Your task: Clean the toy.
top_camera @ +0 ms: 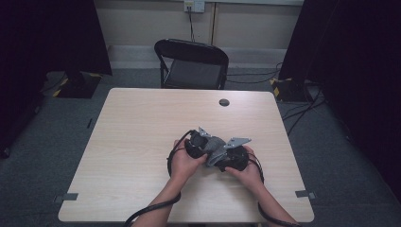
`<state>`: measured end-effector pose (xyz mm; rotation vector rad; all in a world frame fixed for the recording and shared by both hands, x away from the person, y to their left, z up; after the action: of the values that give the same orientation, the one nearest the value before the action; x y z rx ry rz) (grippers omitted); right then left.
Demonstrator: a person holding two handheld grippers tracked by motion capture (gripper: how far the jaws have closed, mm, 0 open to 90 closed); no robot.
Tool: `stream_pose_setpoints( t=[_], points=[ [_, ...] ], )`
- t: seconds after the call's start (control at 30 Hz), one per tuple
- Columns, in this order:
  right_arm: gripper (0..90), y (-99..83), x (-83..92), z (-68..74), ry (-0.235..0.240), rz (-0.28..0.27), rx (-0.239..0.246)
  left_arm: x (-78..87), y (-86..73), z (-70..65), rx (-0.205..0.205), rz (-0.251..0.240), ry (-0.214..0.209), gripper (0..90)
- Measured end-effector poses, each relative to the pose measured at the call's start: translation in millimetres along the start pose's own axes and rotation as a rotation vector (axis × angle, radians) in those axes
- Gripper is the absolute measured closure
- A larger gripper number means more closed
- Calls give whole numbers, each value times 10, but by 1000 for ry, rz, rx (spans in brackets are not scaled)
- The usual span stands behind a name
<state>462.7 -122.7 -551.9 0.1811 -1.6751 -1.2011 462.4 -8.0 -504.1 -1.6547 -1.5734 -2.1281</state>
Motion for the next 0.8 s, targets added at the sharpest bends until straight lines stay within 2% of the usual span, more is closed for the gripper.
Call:
stream_pose_setpoints(
  t=[0.1,0.2,0.33,0.47,0.63,0.8],
  points=[
    [242,0,0,0,0,0,0,-4,27,84,27,9,15,707],
    [242,0,0,0,0,0,0,-19,47,163,35,24,25,707],
    [242,0,0,0,1,0,0,-45,70,233,61,21,31,707],
    [242,0,0,0,1,0,0,-50,77,312,70,25,43,707],
    [242,0,0,0,0,0,0,-54,63,454,102,23,72,707],
    [242,0,0,0,1,0,0,-67,47,568,139,14,79,705]
  ],
)
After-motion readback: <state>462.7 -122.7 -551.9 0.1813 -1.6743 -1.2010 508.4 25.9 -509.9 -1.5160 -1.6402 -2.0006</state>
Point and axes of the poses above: each handheld gripper's, and its own axes: x roughly backward along the jaws, y roughly out of its top, z roughly to its left, the point moved 7 cm from there along -x, roughly forward along the jaws, and after that the axes turned 3 degrees about -z, right-handed, at the moved point
